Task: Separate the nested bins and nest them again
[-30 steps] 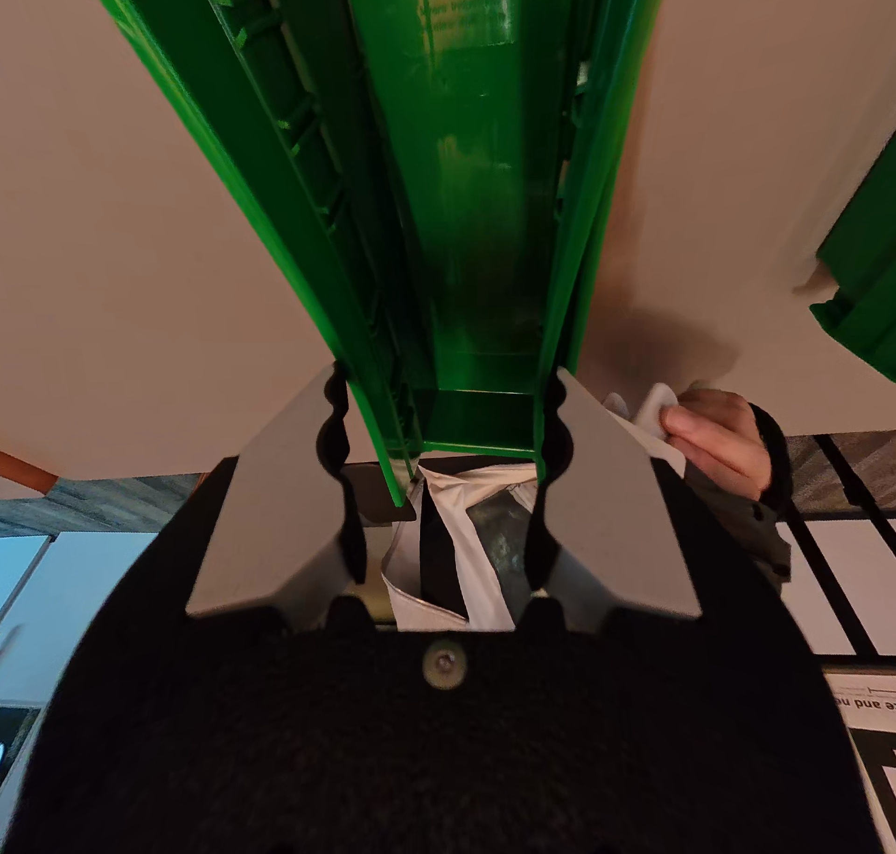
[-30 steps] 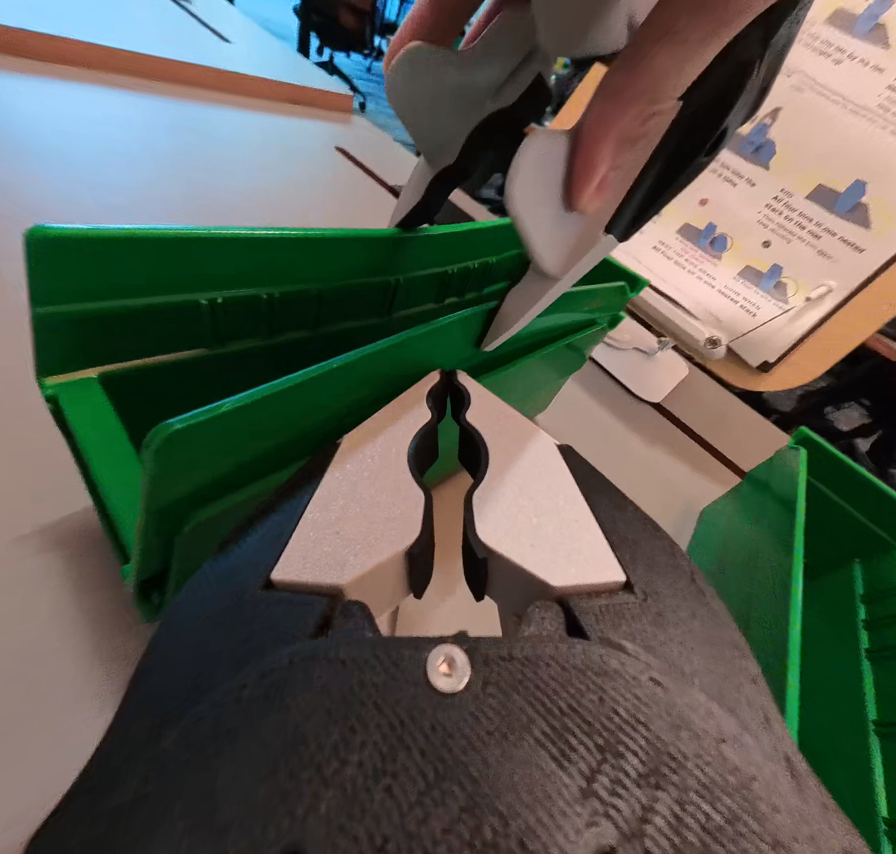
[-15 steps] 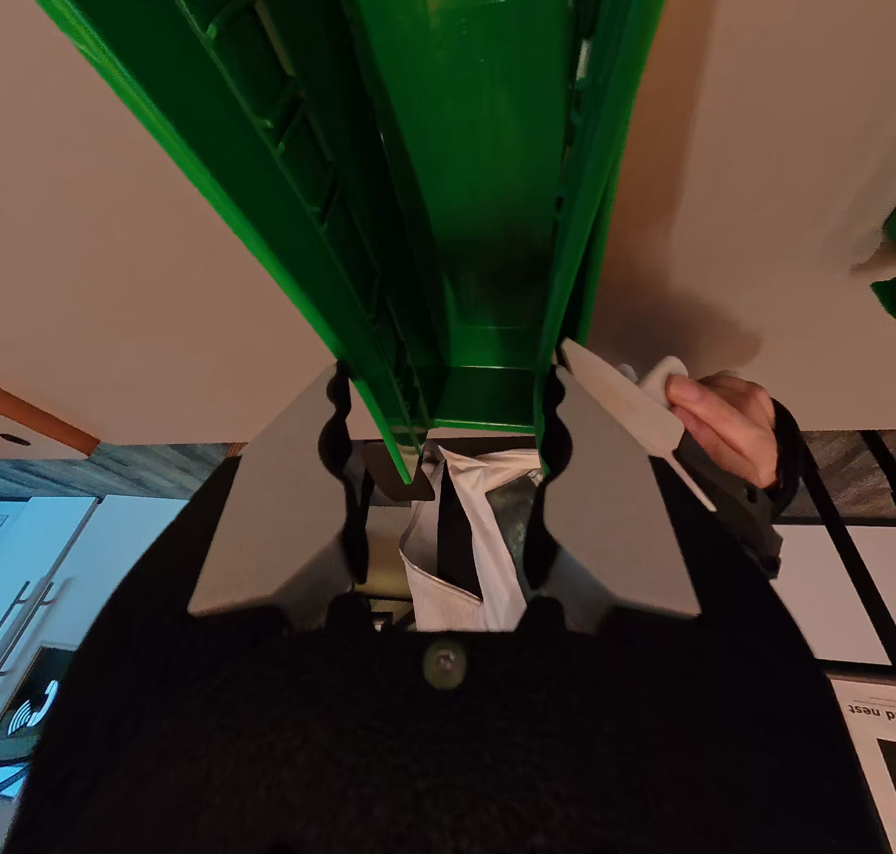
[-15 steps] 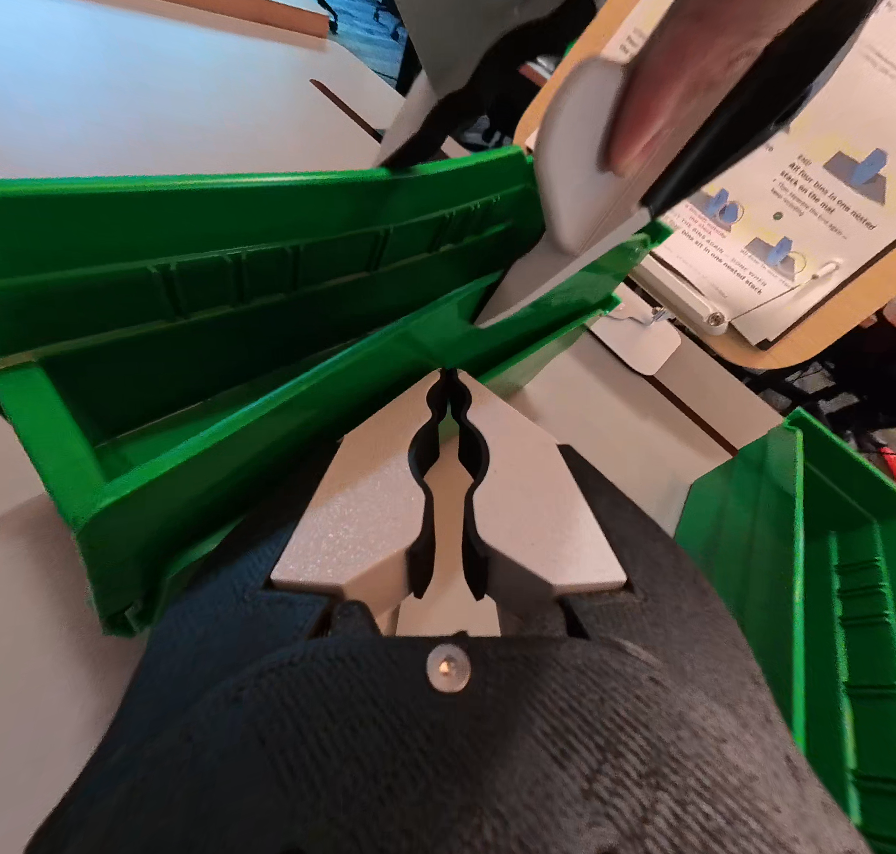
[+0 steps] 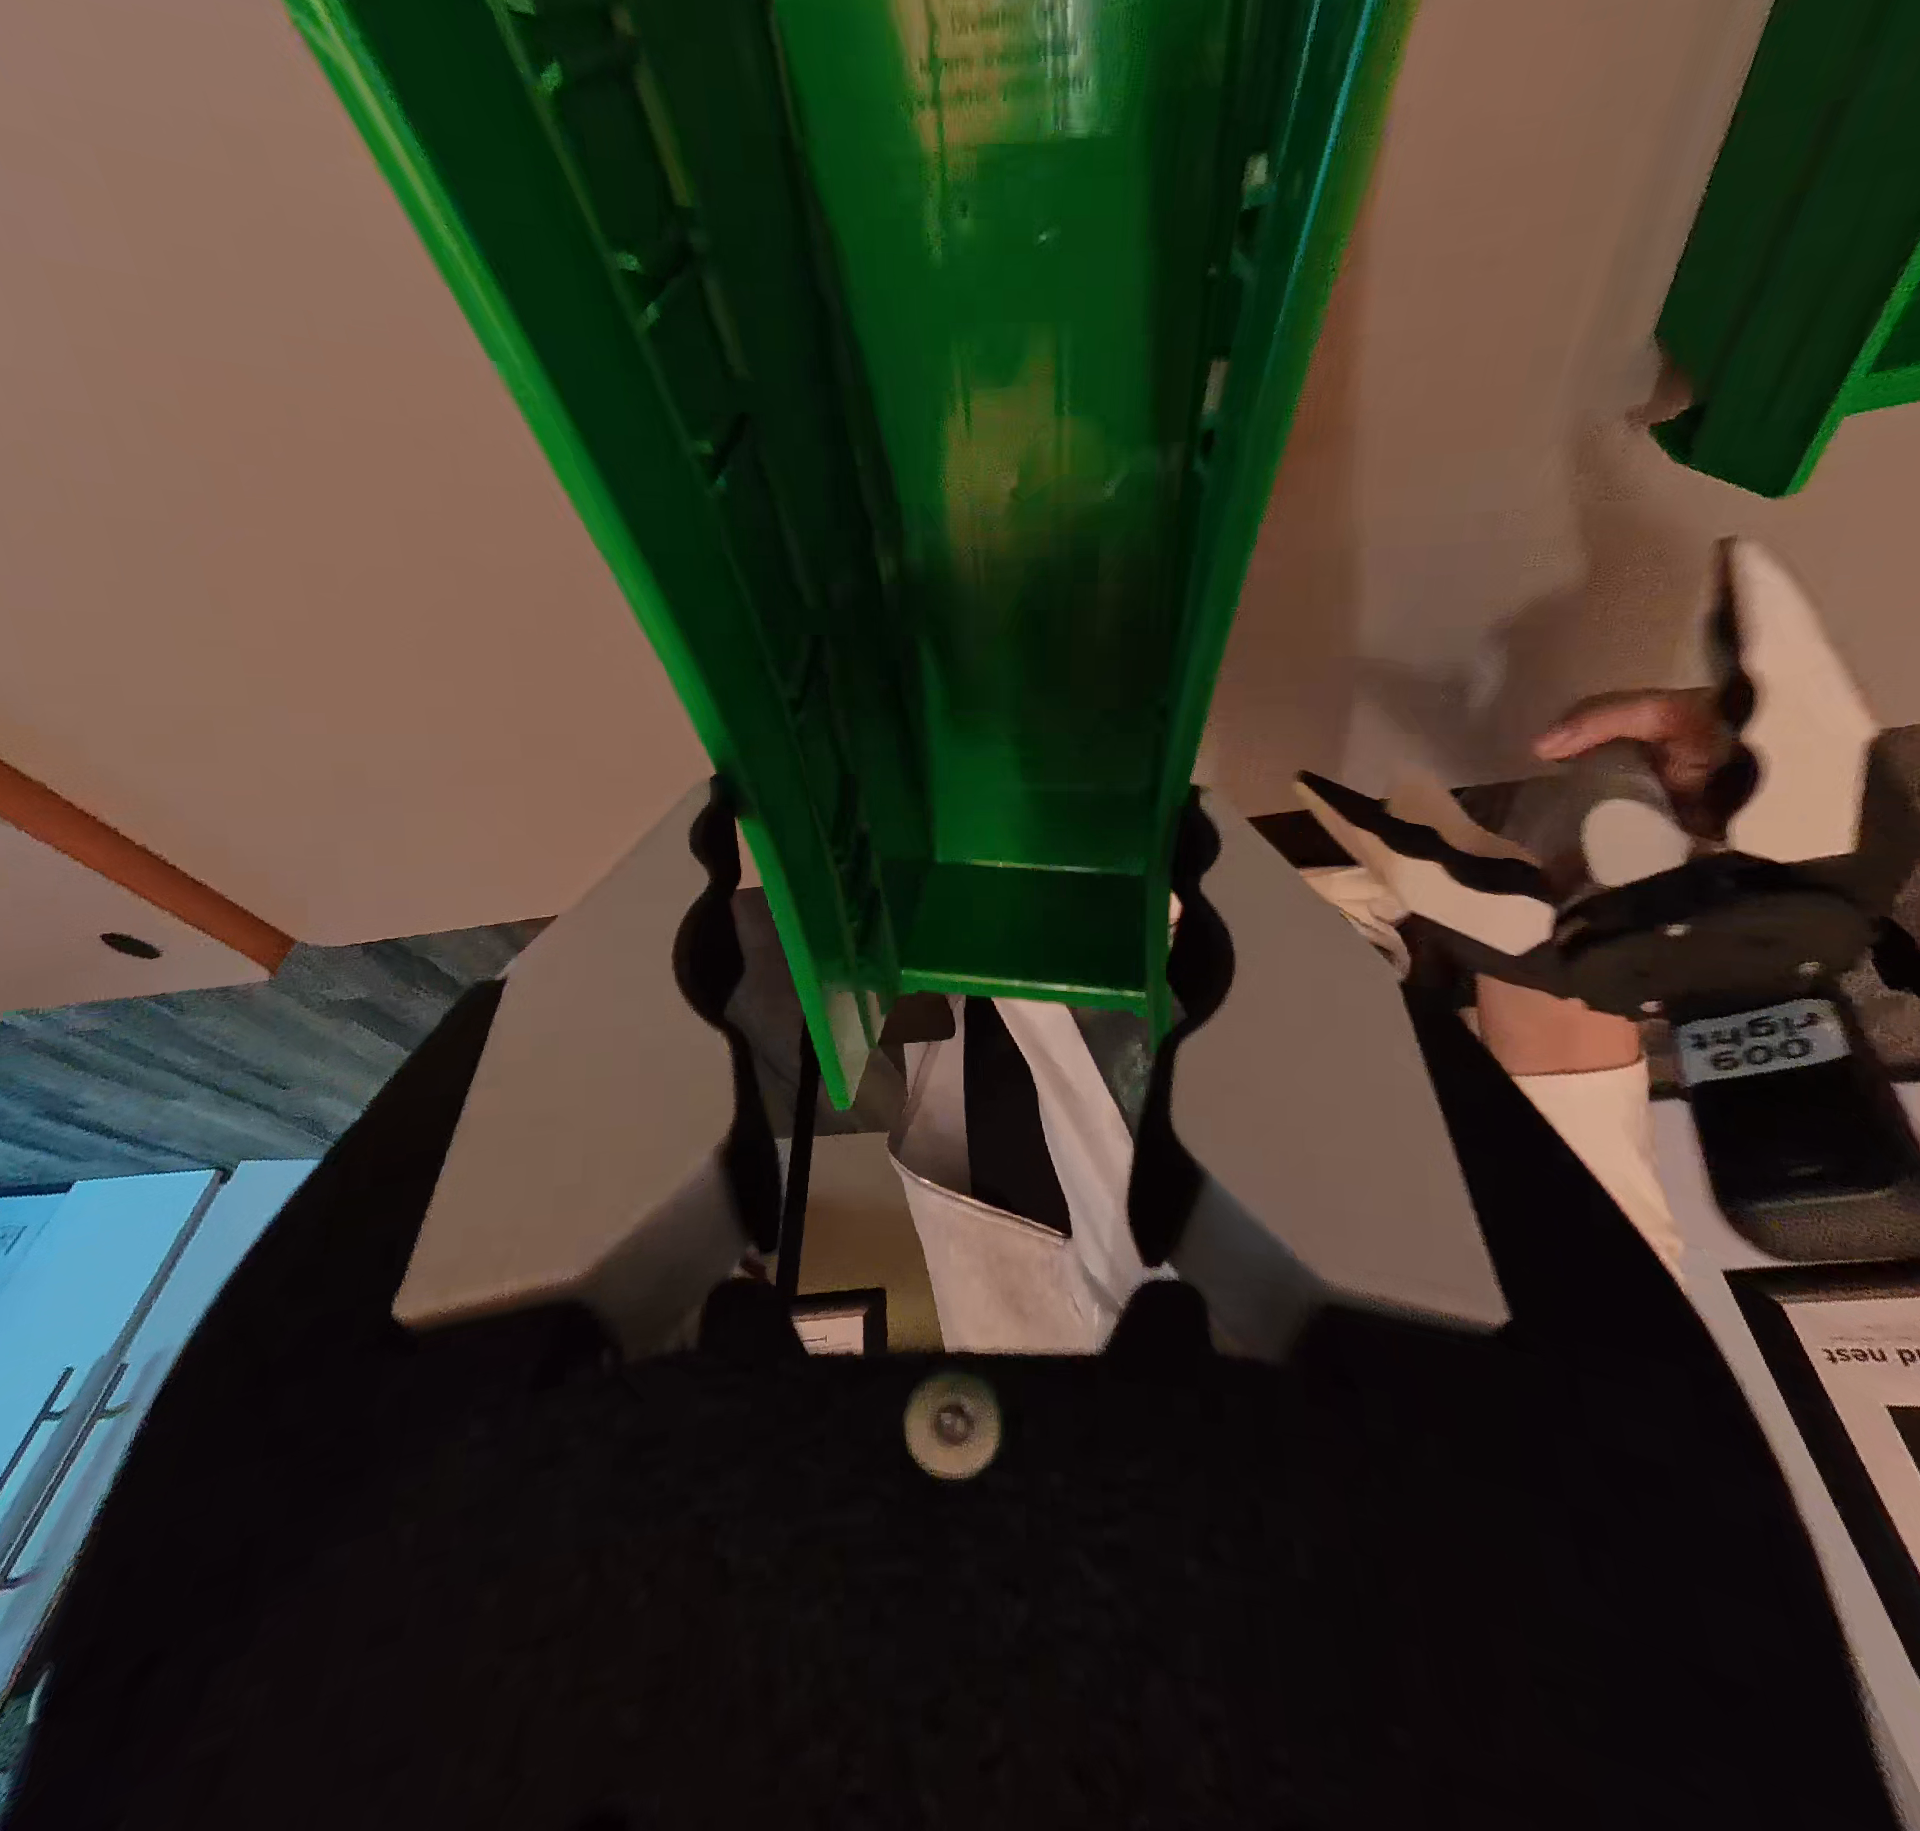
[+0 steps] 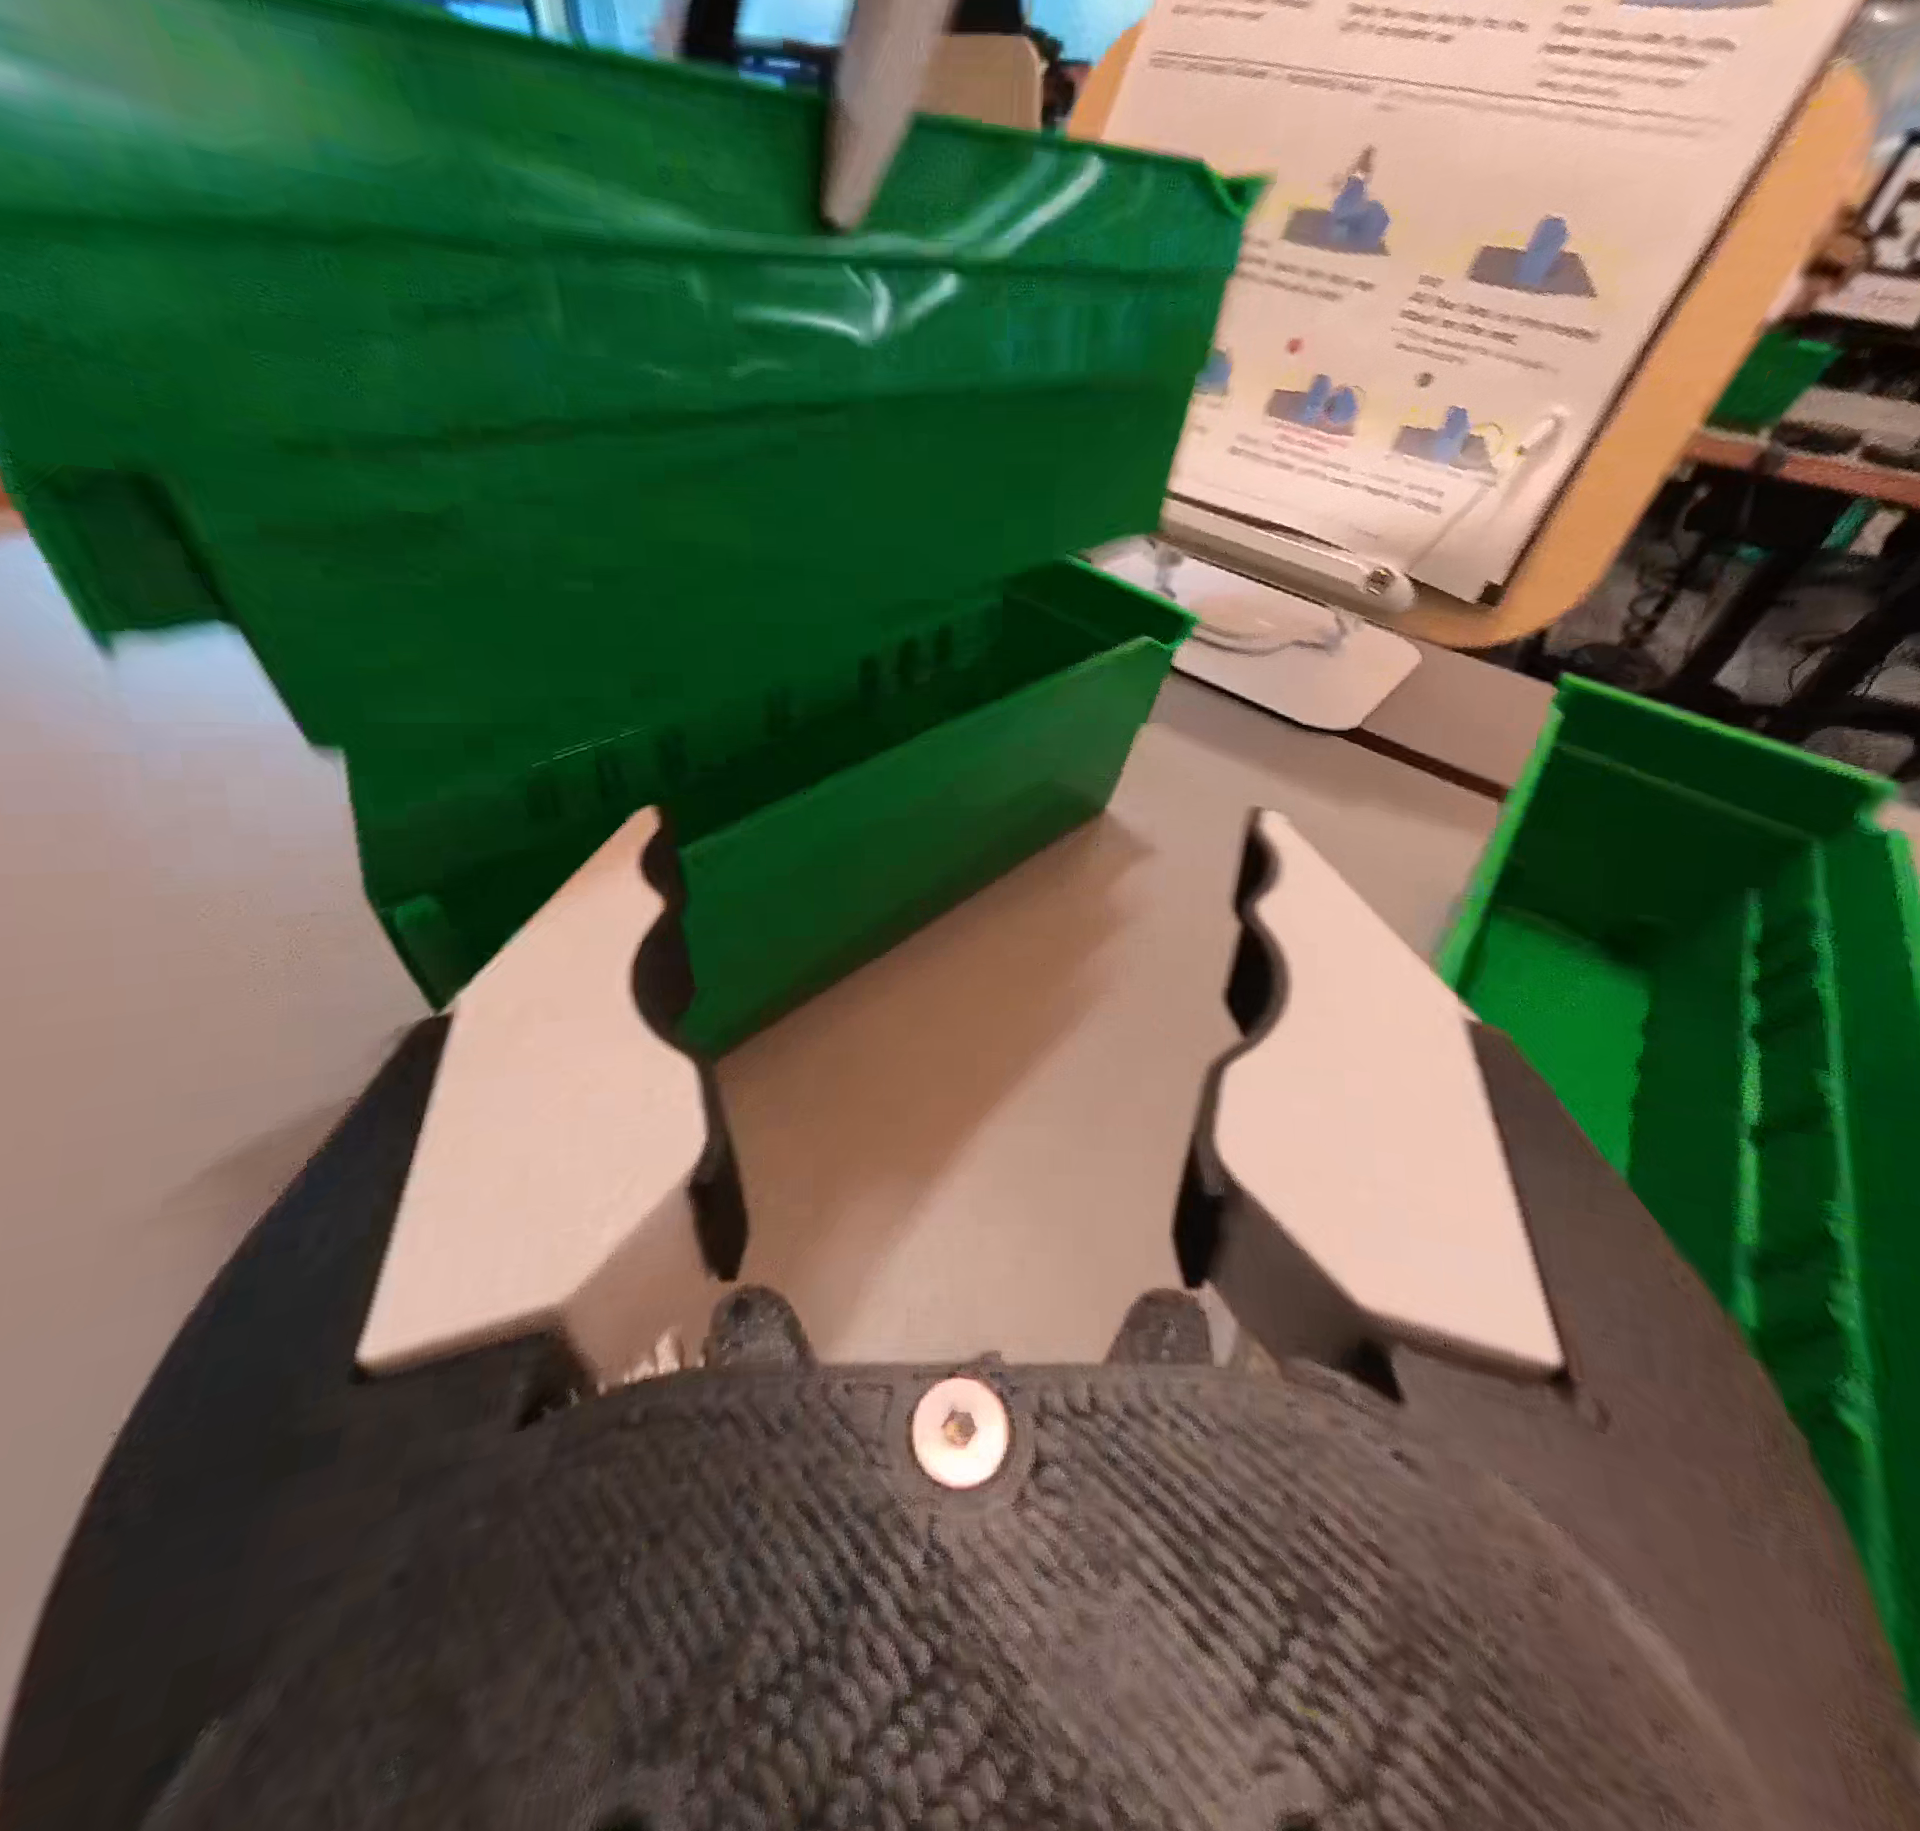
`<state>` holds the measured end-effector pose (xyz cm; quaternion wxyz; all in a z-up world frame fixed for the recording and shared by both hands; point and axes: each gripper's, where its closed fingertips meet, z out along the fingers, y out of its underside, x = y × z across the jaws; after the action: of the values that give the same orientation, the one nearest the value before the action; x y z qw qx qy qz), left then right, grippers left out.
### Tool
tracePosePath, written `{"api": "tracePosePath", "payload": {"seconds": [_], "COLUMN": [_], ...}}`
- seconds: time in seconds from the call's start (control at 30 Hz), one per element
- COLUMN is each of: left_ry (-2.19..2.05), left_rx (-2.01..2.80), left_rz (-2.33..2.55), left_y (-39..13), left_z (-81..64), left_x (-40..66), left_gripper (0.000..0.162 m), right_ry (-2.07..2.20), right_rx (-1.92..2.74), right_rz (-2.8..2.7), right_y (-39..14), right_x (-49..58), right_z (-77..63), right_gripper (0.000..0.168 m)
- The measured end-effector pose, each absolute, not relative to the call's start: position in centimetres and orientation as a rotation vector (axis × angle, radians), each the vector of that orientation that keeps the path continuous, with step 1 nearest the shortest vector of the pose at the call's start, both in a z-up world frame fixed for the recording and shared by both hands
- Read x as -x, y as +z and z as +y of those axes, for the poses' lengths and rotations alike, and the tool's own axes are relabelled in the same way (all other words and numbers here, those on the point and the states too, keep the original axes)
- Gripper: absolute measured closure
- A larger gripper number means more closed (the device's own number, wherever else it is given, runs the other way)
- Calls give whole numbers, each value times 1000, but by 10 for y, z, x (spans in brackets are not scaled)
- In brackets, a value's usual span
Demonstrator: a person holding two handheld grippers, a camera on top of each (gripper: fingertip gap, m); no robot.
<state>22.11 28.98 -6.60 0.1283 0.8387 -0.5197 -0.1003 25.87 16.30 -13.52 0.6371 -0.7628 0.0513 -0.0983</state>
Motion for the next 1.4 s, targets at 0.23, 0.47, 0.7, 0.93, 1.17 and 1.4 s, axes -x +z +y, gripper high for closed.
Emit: {"api": "tracePosePath", "payload": {"seconds": [0.23,0.47,0.7,0.93,1.17,1.4], "left_ry": [-338,-329,-299,-326,-253,-228], "left_rx": [-2600,-2687,-2624,-2597,-2576,-2588], "left_rz": [-1460,-1339,-1278,-1233,-1210,-1210], "left_y": [-20,-35,-87,-135,-172,-188], "left_z": [343,398,433,465,480,493], "left_x": [-194,-145,-99,-67,-59,-52], "left_gripper": [78,77,76,75,74,74], "right_ry": [-247,-320,-342,-336,-344,-342], "right_rx": [1682,1647,1650,1642,1658,1675], "right_rz": [236,314,347,396,418,421], "right_y": [-122,-112,-115,-115,-120,-126], "right_x": [-288,-315,-326,-337,-342,-342], "right_z": [93,73,67,58,57,61], "right_gripper": [32,25,24,25,25,26]}}
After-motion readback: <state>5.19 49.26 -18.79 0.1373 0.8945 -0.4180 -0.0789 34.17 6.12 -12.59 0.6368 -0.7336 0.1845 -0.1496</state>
